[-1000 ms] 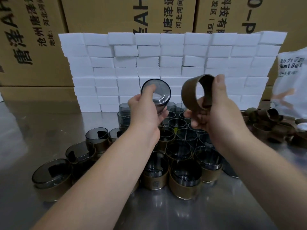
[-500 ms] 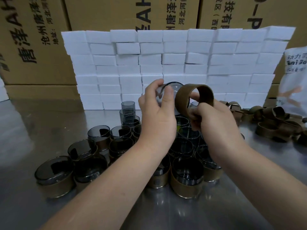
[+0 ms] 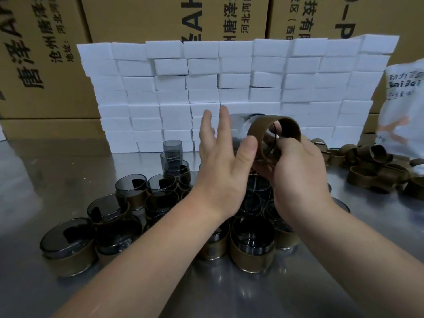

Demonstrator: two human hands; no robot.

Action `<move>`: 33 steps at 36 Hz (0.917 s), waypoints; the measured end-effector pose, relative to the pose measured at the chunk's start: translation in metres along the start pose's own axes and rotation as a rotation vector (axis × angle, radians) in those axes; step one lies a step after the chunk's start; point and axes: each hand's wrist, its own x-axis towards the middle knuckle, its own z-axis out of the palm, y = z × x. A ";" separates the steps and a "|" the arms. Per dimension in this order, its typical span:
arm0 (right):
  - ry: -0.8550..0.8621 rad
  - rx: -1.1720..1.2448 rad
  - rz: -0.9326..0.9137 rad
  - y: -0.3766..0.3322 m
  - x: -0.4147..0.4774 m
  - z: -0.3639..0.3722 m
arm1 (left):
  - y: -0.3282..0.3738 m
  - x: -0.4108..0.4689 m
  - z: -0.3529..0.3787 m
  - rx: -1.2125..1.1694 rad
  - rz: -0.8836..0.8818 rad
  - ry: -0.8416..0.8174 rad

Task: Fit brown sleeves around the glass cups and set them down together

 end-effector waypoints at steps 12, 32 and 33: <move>0.014 -0.124 -0.009 0.006 -0.005 -0.001 | 0.025 -0.006 0.002 0.572 -0.085 -0.061; -0.190 -0.253 -0.155 0.006 -0.009 -0.001 | 0.022 0.002 -0.001 0.117 -0.157 0.162; -0.188 -0.251 -0.150 0.005 -0.008 -0.001 | 0.021 0.002 -0.002 0.120 -0.156 0.142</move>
